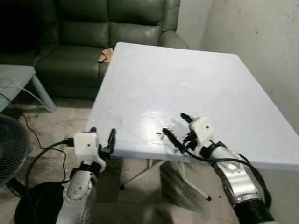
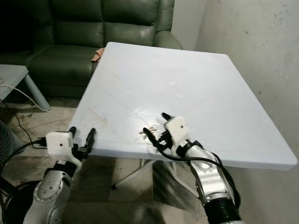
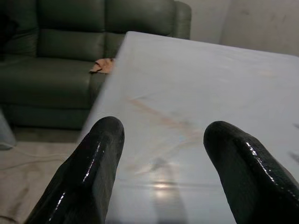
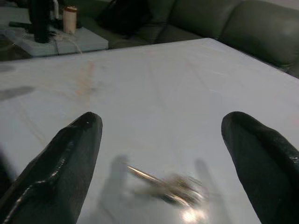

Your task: Hang keys on a hook

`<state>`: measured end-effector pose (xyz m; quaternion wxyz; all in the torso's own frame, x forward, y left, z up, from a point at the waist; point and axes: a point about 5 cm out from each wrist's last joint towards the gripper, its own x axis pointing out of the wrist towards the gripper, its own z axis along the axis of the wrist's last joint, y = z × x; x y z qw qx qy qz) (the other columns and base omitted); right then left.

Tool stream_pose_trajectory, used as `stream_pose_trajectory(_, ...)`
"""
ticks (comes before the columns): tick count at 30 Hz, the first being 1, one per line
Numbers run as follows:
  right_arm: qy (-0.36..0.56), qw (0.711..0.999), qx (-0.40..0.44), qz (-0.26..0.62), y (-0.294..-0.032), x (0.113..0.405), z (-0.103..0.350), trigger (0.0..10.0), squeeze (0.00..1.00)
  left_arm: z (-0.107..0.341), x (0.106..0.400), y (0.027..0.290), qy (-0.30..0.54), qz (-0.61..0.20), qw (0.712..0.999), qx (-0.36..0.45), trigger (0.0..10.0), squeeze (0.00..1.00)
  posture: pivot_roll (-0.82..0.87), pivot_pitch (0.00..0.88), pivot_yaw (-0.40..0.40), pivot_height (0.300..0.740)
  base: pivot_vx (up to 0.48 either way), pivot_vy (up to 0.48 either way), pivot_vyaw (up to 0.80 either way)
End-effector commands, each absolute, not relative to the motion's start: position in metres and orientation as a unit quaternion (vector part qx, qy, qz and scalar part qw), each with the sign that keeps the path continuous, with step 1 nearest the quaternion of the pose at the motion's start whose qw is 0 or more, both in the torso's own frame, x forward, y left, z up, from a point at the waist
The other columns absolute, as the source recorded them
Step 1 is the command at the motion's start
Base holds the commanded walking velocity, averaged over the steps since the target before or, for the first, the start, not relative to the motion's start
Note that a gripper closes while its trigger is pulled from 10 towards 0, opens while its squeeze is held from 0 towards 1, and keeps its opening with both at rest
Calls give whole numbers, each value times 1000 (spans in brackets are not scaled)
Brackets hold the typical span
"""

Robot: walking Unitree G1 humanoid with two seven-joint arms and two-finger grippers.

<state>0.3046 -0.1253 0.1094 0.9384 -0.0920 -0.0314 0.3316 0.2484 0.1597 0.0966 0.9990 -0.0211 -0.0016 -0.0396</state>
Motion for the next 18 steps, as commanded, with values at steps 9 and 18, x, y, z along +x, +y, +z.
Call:
stream_pose_trajectory(9,-37,938,-100,330,-129,305,111,10000,0,98,249,162,-2,-35,999,-15,10000,0,-52,46,-40,740,0,419,0)
stream_pose_trajectory(18,-36,938,-102,329,-129,306,111,10000,0,100,250,159,-9,-41,999,-12,10000,0,-52,41,-42,740,0,0,0)
